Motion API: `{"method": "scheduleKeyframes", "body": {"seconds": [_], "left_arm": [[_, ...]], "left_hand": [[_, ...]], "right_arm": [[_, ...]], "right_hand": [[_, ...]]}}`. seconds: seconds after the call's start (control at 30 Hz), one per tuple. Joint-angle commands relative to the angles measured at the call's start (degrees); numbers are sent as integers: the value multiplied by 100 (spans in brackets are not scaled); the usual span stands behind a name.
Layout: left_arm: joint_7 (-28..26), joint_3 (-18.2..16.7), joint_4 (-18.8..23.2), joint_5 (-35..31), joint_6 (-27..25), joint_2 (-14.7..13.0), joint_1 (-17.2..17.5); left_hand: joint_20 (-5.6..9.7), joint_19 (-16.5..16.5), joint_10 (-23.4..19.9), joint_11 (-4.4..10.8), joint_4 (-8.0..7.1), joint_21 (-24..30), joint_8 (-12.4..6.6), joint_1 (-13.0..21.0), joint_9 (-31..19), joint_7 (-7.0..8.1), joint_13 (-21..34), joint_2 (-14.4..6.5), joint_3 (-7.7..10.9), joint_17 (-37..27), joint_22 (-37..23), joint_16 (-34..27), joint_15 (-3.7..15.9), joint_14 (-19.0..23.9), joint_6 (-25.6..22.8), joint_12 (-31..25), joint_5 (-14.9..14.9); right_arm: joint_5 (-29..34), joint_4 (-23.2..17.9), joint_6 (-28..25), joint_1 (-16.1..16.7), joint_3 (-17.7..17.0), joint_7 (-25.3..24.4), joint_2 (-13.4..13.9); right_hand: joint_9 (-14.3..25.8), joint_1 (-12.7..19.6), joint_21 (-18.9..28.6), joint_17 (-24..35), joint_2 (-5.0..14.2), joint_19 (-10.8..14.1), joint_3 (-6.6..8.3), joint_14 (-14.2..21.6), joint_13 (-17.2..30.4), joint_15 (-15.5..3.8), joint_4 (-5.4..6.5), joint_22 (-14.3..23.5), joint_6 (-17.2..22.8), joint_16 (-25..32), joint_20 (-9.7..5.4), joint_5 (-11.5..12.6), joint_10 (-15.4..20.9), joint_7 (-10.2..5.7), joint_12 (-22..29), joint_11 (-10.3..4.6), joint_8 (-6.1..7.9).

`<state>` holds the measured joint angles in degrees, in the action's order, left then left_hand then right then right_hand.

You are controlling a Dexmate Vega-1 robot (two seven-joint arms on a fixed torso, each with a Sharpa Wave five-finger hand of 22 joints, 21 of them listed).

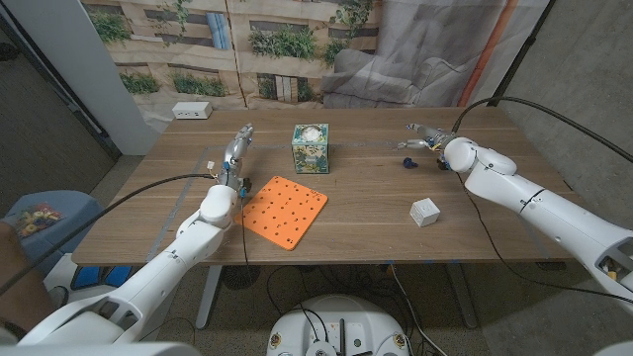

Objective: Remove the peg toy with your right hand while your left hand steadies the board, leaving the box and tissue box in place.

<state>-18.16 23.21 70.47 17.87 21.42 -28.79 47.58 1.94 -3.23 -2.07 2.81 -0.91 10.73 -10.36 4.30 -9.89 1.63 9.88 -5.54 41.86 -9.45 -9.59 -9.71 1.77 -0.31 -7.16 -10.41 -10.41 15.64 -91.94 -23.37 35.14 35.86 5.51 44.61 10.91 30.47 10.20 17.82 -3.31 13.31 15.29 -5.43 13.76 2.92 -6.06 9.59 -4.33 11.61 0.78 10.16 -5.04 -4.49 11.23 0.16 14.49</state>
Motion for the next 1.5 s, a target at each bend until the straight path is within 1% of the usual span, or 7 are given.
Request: {"method": "scheduleKeyframes", "body": {"seconds": [0.03,0.27,0.43,0.8,1.0,1.3,1.5], "left_arm": [[444,-10,-507,270,381,93,-192],[1119,-43,-600,793,339,115,-274],[1011,-46,-275,752,133,1,-204],[706,-57,-338,669,290,204,-209],[1069,-28,-317,872,154,153,-261],[1237,-5,-921,1007,537,498,-468],[1411,-20,-1601,1163,956,851,-680]], "left_hand": [[387,59,96,-12,-23,-12,25,-1,-11,-29,-7,-471,-33,-17,-15,6,81,-64,58,23,6],[386,426,713,-34,-190,-60,95,-186,-1,58,-15,-403,-155,-31,-17,18,18,-511,594,91,-15],[435,696,1072,-84,-276,-78,93,-243,6,58,-18,-420,-215,-28,-17,29,-35,-843,920,89,-33],[454,725,919,-114,-388,-23,19,-319,12,-22,-25,-356,-276,-15,-15,-79,-54,-559,912,-23,-57],[456,872,1120,-77,-535,-36,87,-423,19,-80,-24,-245,-403,-31,-18,-5,-24,-755,1231,45,-65],[427,990,1213,-91,-686,-37,50,-483,22,-115,-23,-198,-523,-44,-21,-22,-55,-856,1325,30,-74],[396,664,861,-50,-759,87,-44,-433,27,-103,-25,-193,-611,-19,-15,-100,4,-529,1004,-72,-109]], "right_arm": [[-1341,213,693,366,-535,-813,-189],[-1979,579,1430,467,-724,-967,-304],[-2554,964,2108,628,-947,-1099,-515],[-3440,1461,2966,866,-1263,-1354,-925],[-3824,1652,3314,919,-1383,-1301,-1065],[-4421,2276,3850,779,-1478,-902,-1404],[-4726,2729,4288,692,-1537,-700,-1697]], "right_hand": [[-33,-245,-27,-41,18,-168,-84,-180,-72,-39,60,-6,-123,-57,-41,-16,-114,30,-51,-28,-116],[-59,-583,-42,-94,164,-445,-147,-342,-179,-72,212,-4,-149,-64,-51,-18,-166,109,-51,-106,-236],[-67,-822,-27,-110,344,-574,-164,-364,-232,-159,351,0,-159,-32,-59,-14,-136,133,-34,-137,-290],[-88,-1467,-62,-200,523,-1232,-333,-238,-332,-214,625,3,-11,44,-132,5,160,148,12,-240,-338],[-94,-1749,-42,-243,568,-1477,-416,-251,-351,-174,739,8,71,40,-201,27,253,200,7,-211,-344],[-98,-2009,6,-276,703,-1527,-450,-237,-361,-179,867,11,227,51,-259,45,331,342,-6,-135,-328],[-100,-2090,25,-286,752,-1512,-456,-259,-363,-194,909,11,213,44,-297,52,323,386,-22,-128,-350]]}}
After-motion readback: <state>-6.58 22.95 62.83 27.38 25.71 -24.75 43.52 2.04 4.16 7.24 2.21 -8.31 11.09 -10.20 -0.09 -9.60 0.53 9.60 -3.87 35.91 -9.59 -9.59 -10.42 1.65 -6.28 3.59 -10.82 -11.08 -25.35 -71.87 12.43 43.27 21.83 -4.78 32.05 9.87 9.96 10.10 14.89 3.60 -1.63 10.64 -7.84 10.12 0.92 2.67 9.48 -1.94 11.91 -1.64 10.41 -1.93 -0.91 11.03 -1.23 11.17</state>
